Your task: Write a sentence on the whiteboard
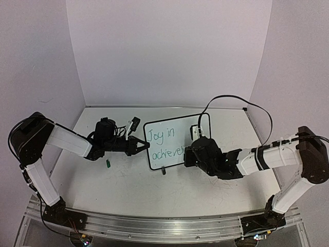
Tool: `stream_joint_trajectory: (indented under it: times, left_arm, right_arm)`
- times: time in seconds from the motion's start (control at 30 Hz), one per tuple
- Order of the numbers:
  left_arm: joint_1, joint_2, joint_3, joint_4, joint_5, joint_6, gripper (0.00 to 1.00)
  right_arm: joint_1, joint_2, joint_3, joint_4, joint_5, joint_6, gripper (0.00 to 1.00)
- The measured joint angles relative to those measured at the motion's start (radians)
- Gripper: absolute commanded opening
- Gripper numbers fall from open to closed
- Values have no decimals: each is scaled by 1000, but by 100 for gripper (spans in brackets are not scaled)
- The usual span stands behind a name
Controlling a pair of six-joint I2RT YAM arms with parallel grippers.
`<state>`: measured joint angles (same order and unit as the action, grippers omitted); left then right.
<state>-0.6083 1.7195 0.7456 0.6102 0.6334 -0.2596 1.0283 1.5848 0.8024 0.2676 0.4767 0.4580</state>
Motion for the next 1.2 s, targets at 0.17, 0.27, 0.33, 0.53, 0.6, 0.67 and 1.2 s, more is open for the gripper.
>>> stream_joint_trajectory:
  times: [0.17, 0.27, 0.33, 0.53, 0.6, 0.67, 1.2]
  left_arm:
    - [0, 0, 0, 0, 0, 0, 0]
    - [0, 0, 0, 0, 0, 0, 0]
    - [0, 0, 0, 0, 0, 0, 0]
    - [0, 0, 0, 0, 0, 0, 0]
    - [0, 0, 0, 0, 0, 0, 0]
    - [0, 0, 0, 0, 0, 0, 0]
    - [0, 0, 0, 0, 0, 0, 0]
  right_arm:
    - [0, -1, -4, 0, -7, 0, 0]
    - [5, -18, -19, 1, -8, 0, 0]
    - [6, -35, -33, 1, -10, 1, 0]
    - [10, -34, -43, 1, -23, 17, 0]
    - [10, -28, -42, 1, -21, 18, 0]
    - [11, -22, -42, 1, -18, 18, 0]
    - [11, -2, -26, 11, 13, 9, 0]
